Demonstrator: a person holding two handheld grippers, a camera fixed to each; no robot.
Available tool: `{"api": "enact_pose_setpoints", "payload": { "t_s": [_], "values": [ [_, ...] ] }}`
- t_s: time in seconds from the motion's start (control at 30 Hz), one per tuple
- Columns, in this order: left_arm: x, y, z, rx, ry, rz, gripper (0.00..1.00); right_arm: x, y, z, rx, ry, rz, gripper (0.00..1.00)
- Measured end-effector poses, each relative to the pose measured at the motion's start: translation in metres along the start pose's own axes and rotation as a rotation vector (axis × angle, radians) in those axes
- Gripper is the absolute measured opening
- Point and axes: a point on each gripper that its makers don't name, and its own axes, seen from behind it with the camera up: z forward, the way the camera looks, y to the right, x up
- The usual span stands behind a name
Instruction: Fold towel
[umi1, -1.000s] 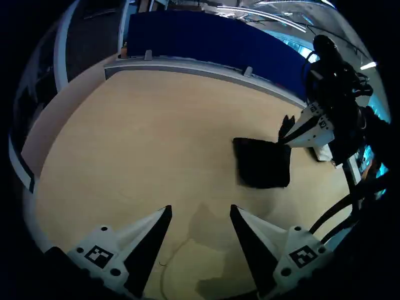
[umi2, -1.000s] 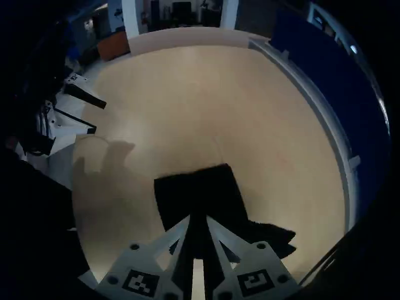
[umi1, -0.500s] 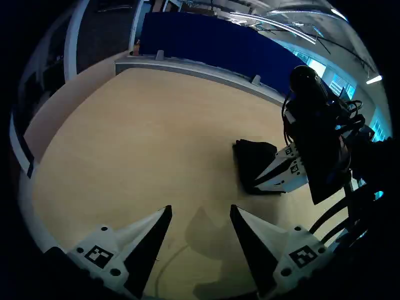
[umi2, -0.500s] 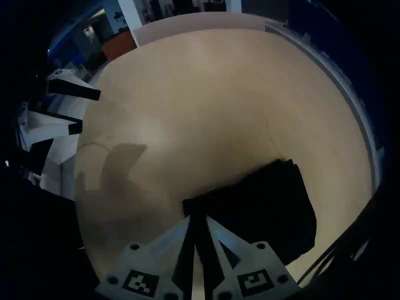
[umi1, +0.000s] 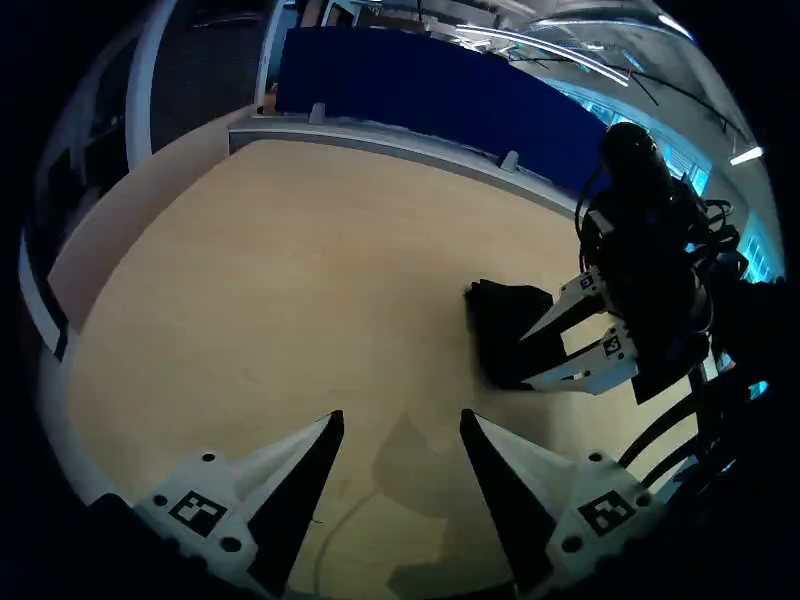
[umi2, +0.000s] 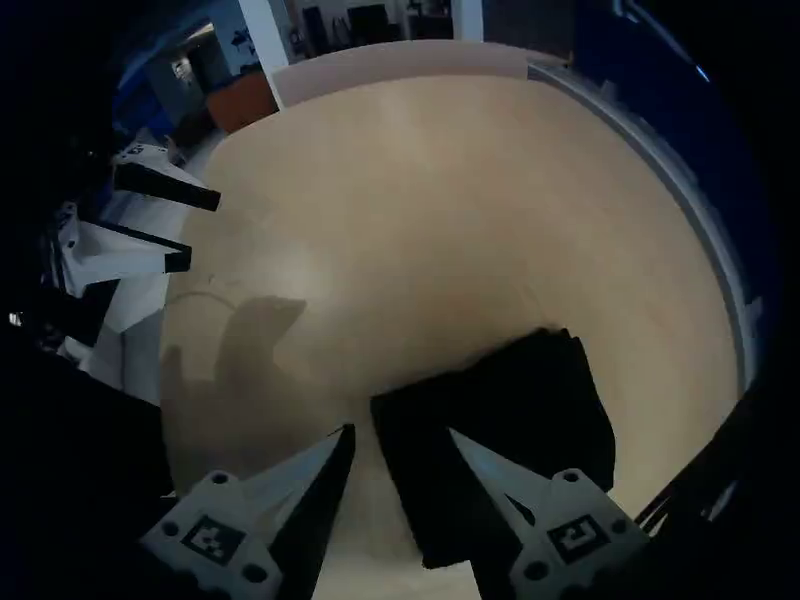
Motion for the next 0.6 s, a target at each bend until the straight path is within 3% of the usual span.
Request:
{"api": "enact_pose_setpoints", "payload": {
  "t_s": [0.3, 0.6],
  "values": [
    [-0.001, 0.003, 0.0, -0.005, -0.004, 0.012, 0.86, -0.004, 0.005, -0.018, -0.031, 0.041, 0.038, 0.74],
    [0.002, 0.007, 0.003, -0.018, -0.01, 0.034, 0.86, -0.044, 0.015, -0.04, -0.124, 0.054, 0.17, 0.82]
  ]
}}
